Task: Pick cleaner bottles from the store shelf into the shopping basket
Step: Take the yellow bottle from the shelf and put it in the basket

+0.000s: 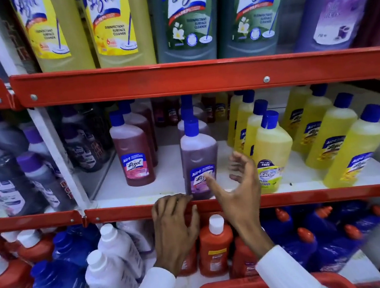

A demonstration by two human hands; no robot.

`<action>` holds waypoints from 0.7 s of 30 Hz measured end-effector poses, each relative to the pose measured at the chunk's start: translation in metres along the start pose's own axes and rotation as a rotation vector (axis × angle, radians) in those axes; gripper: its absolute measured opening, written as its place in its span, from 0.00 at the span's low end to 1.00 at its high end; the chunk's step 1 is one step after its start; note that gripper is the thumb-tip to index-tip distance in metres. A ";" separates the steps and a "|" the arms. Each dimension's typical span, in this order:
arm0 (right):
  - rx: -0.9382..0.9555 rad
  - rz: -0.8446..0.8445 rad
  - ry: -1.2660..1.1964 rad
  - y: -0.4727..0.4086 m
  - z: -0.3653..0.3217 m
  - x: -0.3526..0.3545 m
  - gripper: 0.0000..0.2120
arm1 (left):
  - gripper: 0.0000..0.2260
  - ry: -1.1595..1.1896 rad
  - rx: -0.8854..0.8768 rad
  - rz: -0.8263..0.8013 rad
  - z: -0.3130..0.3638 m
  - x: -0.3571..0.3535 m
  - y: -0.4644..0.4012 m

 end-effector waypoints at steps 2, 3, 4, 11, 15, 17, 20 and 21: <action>0.038 0.177 0.015 0.006 0.011 0.040 0.24 | 0.09 0.051 -0.051 -0.007 0.023 -0.010 0.002; 0.026 0.266 0.025 0.006 0.020 0.058 0.23 | 0.09 0.077 -0.082 -0.018 0.037 -0.018 0.003; -0.005 0.340 0.036 0.003 0.030 0.073 0.24 | 0.09 0.105 -0.112 -0.034 0.050 -0.027 0.002; -0.199 0.127 0.270 -0.053 0.080 0.056 0.49 | 0.16 0.081 -0.111 -0.268 0.097 -0.091 -0.008; -0.237 -0.012 0.088 -0.081 0.099 0.046 0.45 | 0.18 -0.004 -0.082 -0.305 0.090 -0.102 -0.002; -0.237 -0.039 0.033 -0.086 0.099 0.052 0.45 | 0.19 -0.011 -0.077 -0.308 0.088 -0.104 0.001; -0.265 -0.030 -0.145 -0.088 0.092 0.069 0.40 | 0.20 0.022 -0.060 -0.303 0.088 -0.104 0.000; -0.263 -0.062 -0.276 -0.091 0.088 0.072 0.37 | 0.20 0.035 -0.056 -0.298 0.088 -0.104 -0.001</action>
Point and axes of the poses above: each hand's wrist, its own y-axis away from the middle knuckle, its own x-axis out of the back of the hand, z = x × y, the point moved 10 cm from there along -y, towards the middle knuckle, and after that the axes turned 9 degrees about y, right-handed, at the moved point
